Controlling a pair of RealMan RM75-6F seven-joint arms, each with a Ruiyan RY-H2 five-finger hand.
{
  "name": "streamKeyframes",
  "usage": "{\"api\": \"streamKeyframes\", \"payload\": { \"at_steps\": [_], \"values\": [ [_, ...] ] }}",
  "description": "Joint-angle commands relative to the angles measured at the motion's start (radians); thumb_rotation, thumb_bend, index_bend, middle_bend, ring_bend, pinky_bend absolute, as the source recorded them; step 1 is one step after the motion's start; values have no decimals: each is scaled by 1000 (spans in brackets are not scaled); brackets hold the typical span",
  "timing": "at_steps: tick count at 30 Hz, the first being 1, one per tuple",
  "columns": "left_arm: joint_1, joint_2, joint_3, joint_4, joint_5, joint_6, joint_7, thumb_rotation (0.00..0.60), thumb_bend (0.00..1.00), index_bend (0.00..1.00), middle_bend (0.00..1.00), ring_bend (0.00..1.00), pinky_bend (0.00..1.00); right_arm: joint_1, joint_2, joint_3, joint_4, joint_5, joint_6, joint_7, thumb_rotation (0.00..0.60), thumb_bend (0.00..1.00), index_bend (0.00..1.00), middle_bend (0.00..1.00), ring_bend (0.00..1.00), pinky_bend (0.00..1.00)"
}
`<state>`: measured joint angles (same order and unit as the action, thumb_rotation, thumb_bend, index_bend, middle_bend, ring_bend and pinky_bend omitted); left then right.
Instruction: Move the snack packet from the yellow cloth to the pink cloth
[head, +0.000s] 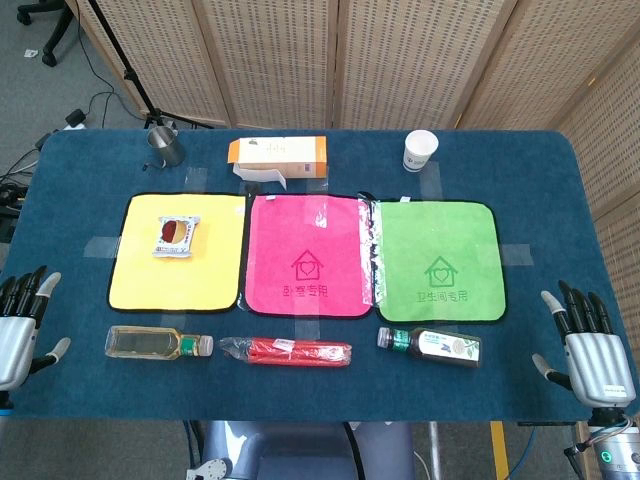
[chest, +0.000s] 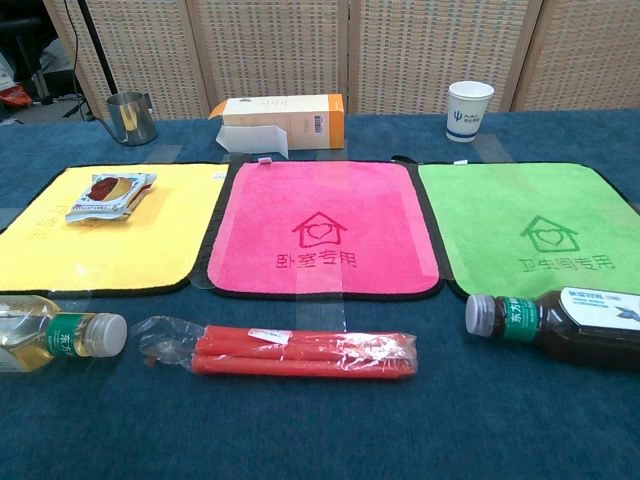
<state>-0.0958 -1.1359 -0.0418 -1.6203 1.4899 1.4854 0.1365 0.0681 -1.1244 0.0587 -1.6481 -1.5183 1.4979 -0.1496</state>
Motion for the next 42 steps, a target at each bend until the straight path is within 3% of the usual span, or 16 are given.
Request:
{"api": "streamKeyframes", "payload": {
  "at_steps": [1,35,42],
  "values": [
    [0,0,1,-2,2,0,4,600,217,0,0,0,0,0,0,0,1,0,0,0,600,243,96,0,0,0],
    [-1,5,8,-33,6,-6,26,600,237,0,0,0,0,1,5,-12,-5,-3,-16,-3,600,247,96,0,0,0],
    [-26,6,-6,-79,-52,-83,-78,600,244,0,0,0,0,2,4,-12,-6,-3,-17,-6,600,247,96,0,0,0]
  ]
}}
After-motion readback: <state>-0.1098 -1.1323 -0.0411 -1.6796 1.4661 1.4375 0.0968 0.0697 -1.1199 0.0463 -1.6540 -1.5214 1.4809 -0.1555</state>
